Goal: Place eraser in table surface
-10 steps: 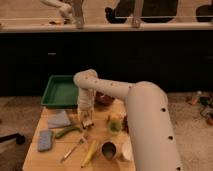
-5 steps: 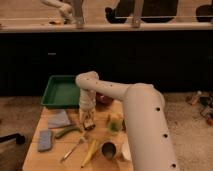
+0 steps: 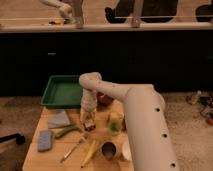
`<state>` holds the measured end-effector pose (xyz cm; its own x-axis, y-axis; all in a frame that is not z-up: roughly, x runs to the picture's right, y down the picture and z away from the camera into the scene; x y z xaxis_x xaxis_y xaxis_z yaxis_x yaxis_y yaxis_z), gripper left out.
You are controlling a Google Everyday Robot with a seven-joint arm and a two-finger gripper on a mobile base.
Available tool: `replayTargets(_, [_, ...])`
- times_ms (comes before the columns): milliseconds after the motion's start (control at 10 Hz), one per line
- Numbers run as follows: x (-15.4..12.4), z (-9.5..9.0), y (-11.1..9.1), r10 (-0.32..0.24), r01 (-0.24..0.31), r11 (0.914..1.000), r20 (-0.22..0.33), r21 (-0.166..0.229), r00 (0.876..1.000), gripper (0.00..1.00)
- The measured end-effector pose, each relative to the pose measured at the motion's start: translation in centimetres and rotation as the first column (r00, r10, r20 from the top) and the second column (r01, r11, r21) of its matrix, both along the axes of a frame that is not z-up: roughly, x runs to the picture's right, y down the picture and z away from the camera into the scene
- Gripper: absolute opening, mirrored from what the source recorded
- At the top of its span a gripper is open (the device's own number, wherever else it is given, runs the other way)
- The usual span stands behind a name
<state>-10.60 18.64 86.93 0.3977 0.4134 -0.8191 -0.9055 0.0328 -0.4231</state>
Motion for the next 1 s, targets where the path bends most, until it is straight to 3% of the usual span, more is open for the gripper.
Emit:
replayTargets(200, [0.19,0.12,-0.01,0.006,-0.006,1.0000,-0.002,-0.007,1.000,0.42])
replayTargets(1000, [0.38,0.16,-0.01,0.007,-0.008,1.0000,-0.004,-0.006,1.000,0.43])
